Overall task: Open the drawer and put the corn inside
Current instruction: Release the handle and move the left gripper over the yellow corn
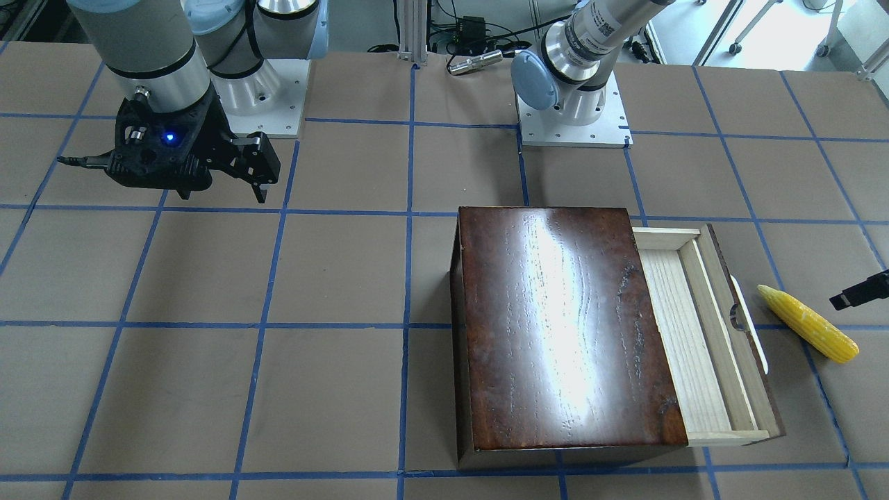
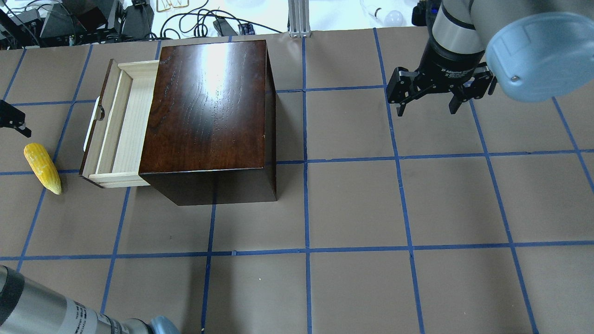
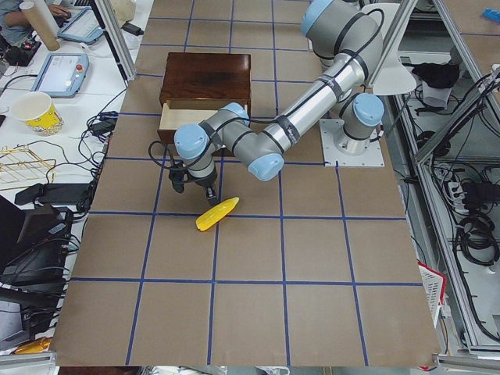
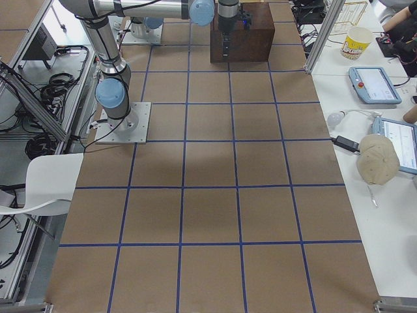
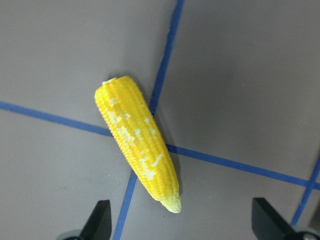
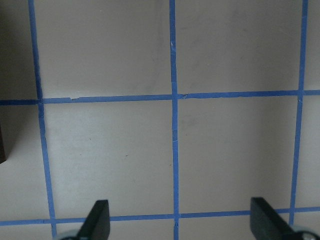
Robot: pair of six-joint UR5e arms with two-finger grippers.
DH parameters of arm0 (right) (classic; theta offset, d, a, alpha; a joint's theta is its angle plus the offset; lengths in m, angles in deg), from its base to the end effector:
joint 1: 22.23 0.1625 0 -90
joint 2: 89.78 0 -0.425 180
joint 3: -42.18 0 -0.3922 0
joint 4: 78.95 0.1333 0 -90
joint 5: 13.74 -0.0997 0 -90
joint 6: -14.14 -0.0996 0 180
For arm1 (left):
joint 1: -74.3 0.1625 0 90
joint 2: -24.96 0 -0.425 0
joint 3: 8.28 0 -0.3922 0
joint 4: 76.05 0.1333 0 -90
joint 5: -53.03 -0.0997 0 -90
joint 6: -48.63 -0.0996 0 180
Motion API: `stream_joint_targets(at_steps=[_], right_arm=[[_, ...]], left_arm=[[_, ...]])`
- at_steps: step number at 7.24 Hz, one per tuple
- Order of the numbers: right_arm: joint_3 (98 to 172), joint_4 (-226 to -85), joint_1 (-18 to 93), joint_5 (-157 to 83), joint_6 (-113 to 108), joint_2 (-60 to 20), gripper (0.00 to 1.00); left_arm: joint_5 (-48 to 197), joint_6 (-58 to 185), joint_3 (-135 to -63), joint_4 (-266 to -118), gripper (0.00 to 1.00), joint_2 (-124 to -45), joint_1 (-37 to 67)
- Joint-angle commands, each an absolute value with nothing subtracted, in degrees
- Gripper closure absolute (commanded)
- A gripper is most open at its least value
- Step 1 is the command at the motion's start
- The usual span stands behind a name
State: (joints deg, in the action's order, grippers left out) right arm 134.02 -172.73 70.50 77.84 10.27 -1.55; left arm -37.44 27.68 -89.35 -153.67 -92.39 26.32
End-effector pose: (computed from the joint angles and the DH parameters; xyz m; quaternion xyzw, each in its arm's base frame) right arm 0.1544 -0.4978 0.4633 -0.0100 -0.9999 0.0023 0.0137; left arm 0.3407 -0.5761 0.3065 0.1824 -0.9818 -0.0471 0.0240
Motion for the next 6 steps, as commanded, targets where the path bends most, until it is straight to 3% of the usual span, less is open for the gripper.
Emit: stream_joint_targets(at_steps=[1,6], right_arm=[[134.0,-172.7,70.5,77.8,10.3,-1.5,0.0],[134.0,-172.7,70.5,77.8,10.3,-1.6,0.0]], left_arm=[[-38.4,32.2,-89.4,-153.1,0.0,-96.1,26.6],[-38.5,32.7,-89.3,-149.4,0.0,-101.9,26.6]])
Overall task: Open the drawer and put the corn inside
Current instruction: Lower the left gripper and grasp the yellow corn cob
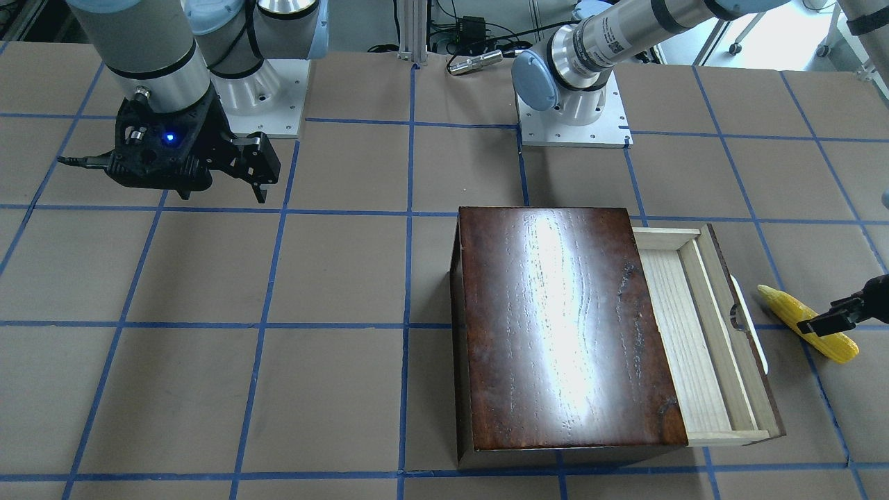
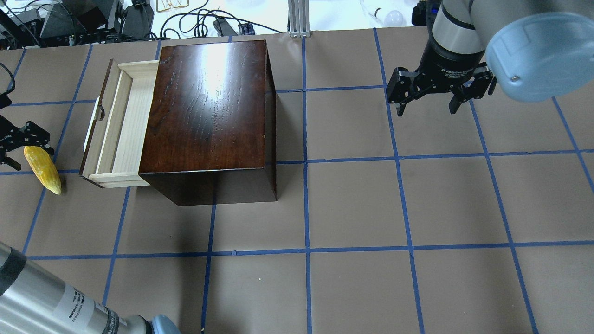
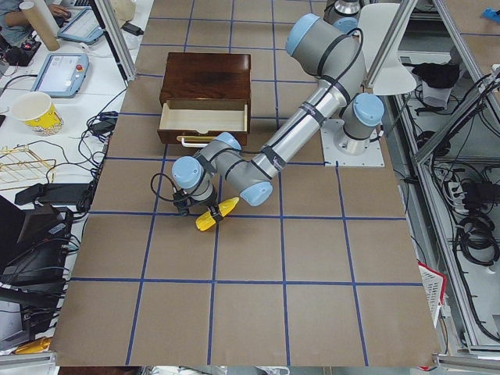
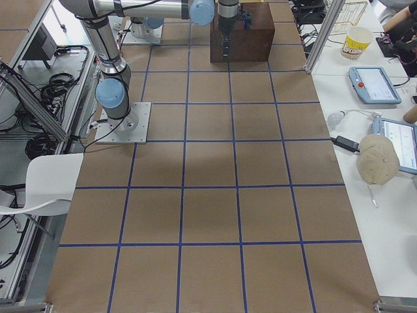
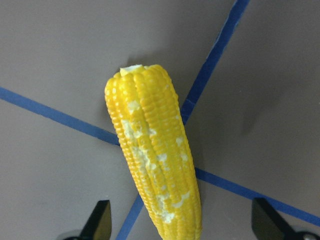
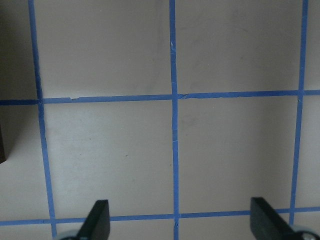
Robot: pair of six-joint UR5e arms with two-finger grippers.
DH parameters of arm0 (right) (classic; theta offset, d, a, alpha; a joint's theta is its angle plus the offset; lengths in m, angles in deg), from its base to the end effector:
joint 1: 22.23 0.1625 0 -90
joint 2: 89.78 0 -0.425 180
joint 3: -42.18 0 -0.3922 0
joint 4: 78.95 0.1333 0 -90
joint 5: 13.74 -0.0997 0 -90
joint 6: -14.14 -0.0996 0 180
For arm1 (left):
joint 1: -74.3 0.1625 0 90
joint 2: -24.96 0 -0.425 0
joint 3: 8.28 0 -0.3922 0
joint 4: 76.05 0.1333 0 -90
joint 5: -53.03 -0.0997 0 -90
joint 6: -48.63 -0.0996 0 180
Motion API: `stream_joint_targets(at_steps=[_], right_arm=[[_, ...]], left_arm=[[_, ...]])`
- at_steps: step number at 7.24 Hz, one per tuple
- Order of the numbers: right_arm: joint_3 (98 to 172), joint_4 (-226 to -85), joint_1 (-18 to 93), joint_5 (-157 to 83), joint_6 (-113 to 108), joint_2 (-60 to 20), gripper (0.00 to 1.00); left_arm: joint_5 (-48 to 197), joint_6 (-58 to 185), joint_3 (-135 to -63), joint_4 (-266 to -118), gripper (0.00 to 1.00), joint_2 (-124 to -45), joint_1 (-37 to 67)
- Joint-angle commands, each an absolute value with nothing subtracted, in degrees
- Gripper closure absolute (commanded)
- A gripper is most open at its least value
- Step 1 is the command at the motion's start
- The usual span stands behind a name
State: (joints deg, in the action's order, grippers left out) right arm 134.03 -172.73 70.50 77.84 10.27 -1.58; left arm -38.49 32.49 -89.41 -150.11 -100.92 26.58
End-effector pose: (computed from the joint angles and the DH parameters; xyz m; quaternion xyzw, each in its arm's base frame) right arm 0.1544 -0.4979 0.4630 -0.0100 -0.9999 0.0019 0.0137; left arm 0.3589 -0.5890 0.2119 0.2238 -0.9698 -0.0906 0.0355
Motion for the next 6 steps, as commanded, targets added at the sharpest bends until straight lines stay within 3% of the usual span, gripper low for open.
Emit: stream_joint_targets(at_steps=[1,3,4,5,6], right_arm=[[134.0,-172.7,70.5,77.8,10.3,-1.5,0.0],[134.0,-172.7,70.5,77.8,10.3,-1.5,0.0],[134.0,-172.7,70.5,77.8,10.3,-1.5,0.0],[134.0,-172.7,70.5,77.8,10.3,-1.5,0.0],[134.0,-172.7,70.5,77.8,10.3,-1.5,0.0]], left_arm=[[-38.6,32.6,-89.4,-147.8,0.0,-102.7,26.6],[-39.3,32.7,-89.0,-147.4,0.03,-103.6,26.6],[-39.3,32.8,-88.9,-147.0,0.21,-104.1,26.6],[-39.3,33.0,-88.7,-147.0,0.53,-104.2,26.6],[-39.3,33.0,-88.6,-147.0,0.76,-104.2,26.6]])
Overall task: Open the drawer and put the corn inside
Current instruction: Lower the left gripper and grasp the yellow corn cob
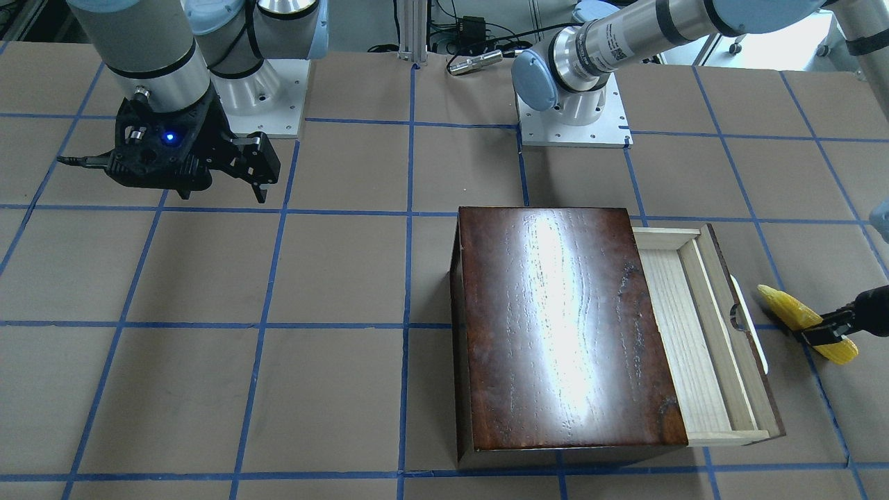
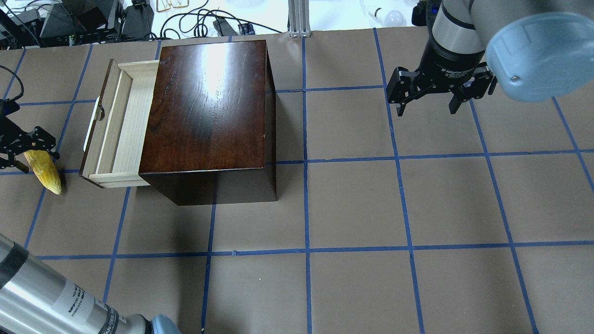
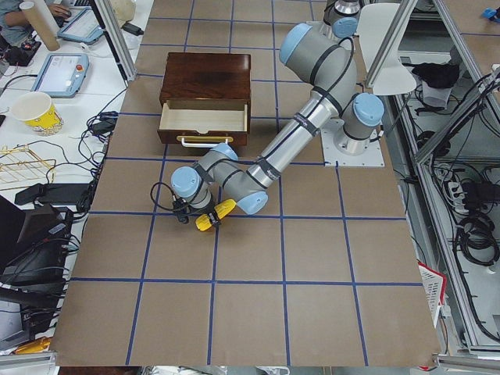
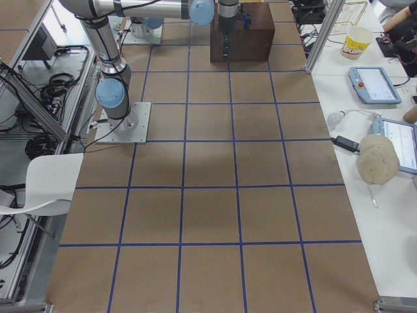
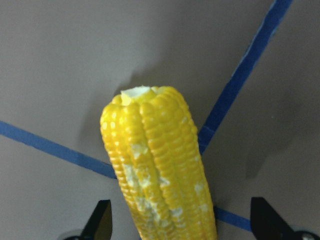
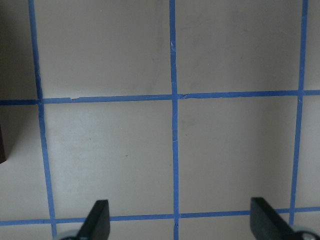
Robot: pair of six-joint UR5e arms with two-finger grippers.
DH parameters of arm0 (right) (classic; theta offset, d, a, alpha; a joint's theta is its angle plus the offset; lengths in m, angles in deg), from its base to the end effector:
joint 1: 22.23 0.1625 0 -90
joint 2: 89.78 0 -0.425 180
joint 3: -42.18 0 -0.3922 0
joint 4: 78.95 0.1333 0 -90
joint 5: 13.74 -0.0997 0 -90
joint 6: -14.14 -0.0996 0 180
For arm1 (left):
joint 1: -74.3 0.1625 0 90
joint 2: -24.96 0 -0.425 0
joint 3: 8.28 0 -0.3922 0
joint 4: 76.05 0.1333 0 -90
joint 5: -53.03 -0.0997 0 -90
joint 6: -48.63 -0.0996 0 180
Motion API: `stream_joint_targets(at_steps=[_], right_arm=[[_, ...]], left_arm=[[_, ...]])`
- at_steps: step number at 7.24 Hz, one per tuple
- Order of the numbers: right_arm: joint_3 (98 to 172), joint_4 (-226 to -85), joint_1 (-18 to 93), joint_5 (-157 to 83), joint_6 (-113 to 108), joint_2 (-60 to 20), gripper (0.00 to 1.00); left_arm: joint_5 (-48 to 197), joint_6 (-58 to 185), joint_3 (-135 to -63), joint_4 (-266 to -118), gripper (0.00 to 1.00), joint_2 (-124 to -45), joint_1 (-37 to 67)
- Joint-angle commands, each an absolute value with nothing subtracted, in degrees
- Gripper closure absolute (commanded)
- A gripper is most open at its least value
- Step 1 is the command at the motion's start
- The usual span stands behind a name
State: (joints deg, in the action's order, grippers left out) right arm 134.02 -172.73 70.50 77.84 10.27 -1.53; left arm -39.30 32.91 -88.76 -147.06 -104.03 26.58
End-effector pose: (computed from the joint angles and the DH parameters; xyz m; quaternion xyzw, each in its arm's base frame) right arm 0.1544 -0.4976 0.4635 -0.0100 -0.9999 0.0024 0.0137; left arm 0.3678 -0.5966 0.1839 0.2269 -0.9694 -0.0897 0.0266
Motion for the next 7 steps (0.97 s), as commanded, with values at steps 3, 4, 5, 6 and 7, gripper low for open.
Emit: stream_joint_targets(at_steps=[3,4,5,6,7], right_arm=[[134.0,-172.8,70.5,77.8,10.3,-1.6,0.0],[134.0,-172.7,70.5,77.8,10.3,-1.5,0.0],[134.0,-172.8,70.5,77.8,10.3,-1.5,0.0],[134.0,-172.8,70.5,77.8,10.3,-1.5,0.0],[134.0,-172.7,70.5,77.8,10.3,-1.5,0.0]], left_arm=[[-39.0,32.7,-88.3,-147.2,1.0,-102.3,26.6],[-38.7,32.5,-87.0,-147.8,1.0,-101.4,26.1],[-38.8,32.2,-85.4,-149.3,1.0,-100.3,25.7],[-38.6,32.0,-83.3,-152.2,1.0,-99.1,24.3],[-38.6,32.0,-80.8,-155.2,0.99,-97.5,22.2]])
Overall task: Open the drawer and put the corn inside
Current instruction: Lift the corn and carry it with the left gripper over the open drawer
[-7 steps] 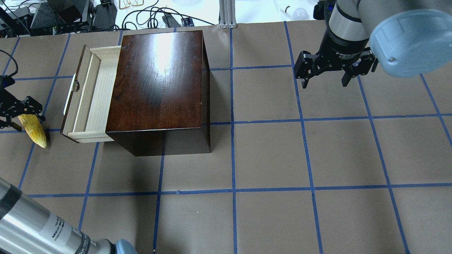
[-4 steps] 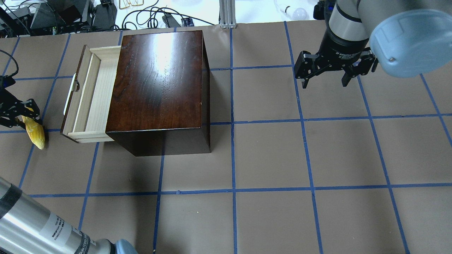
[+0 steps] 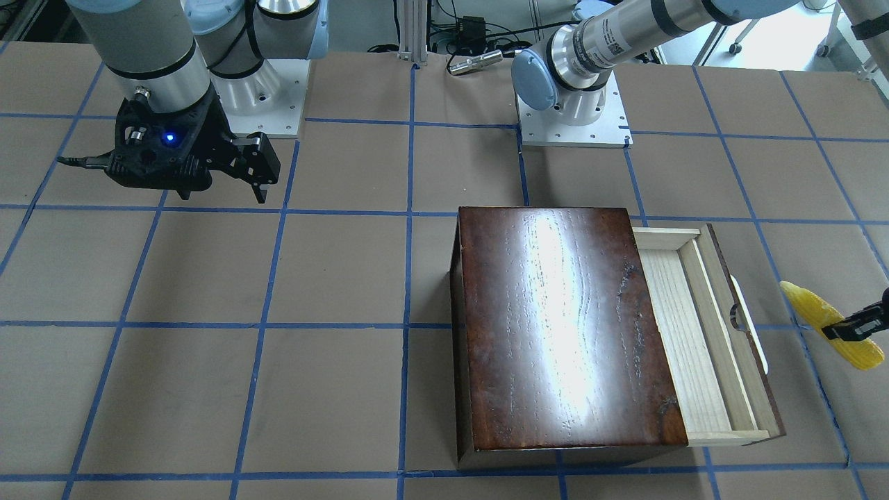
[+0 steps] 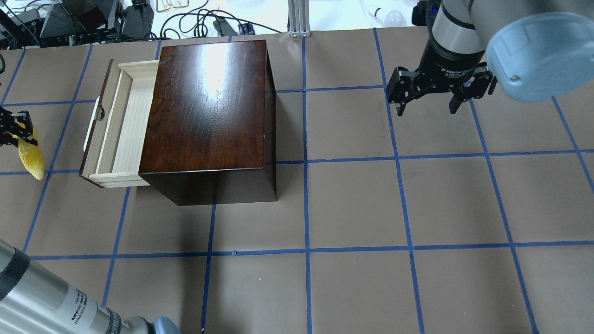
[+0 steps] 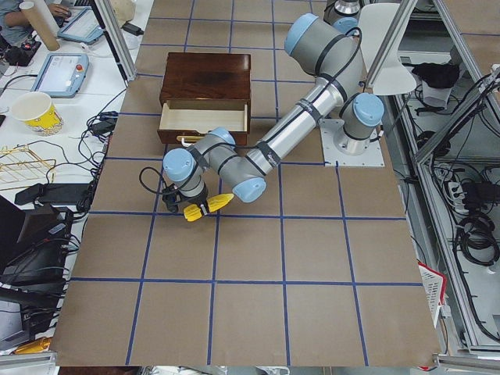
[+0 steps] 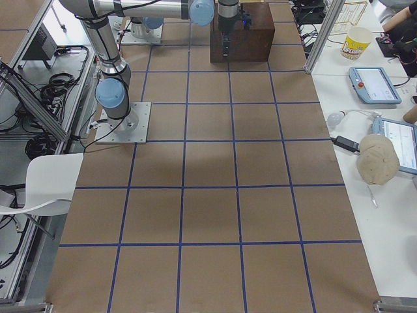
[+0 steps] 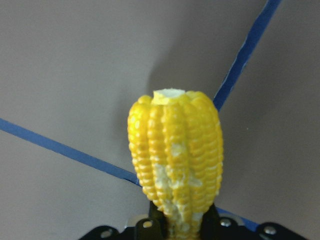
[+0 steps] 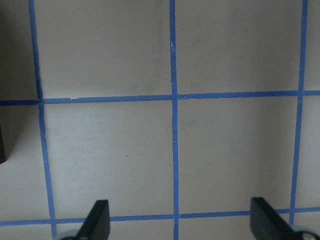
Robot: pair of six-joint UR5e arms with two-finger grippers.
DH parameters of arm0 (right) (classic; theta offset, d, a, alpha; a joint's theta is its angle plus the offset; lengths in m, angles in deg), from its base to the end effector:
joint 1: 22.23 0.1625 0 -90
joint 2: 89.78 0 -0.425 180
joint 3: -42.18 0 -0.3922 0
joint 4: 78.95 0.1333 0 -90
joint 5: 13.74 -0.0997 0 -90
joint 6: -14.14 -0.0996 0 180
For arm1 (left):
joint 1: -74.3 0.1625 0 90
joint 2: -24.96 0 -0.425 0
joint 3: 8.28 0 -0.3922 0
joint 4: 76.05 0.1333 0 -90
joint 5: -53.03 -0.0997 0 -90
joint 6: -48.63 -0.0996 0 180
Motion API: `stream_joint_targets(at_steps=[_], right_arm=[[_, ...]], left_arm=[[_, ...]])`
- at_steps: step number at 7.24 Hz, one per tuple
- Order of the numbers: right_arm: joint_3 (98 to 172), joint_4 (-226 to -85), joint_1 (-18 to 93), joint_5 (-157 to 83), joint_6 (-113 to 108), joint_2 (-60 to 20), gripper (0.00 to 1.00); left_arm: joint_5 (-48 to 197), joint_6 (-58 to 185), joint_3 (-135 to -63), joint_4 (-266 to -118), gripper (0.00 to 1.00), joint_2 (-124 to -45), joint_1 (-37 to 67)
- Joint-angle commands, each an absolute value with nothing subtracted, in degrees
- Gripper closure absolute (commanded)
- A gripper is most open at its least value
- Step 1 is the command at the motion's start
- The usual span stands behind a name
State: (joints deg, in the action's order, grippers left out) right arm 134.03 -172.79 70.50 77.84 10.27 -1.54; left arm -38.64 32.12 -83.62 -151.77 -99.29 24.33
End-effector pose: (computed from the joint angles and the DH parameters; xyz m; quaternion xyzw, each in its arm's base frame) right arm 0.1544 -0.4978 0.4634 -0.0100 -0.9999 0.0028 0.0136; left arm 0.3496 -0.6189 0.2739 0.2029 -0.9780 -0.0477 0.0091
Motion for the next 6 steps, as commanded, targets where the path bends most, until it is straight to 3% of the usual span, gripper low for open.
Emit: stream_joint_targets(at_steps=[1,6], right_arm=[[134.0,-172.7,70.5,77.8,10.3,-1.5,0.0],[134.0,-172.7,70.5,77.8,10.3,-1.5,0.0]], left_arm=[[-38.6,31.9,-78.7,-158.2,0.99,-95.8,20.1],[-36.4,24.4,-77.2,-161.0,1.0,-88.8,10.3]])
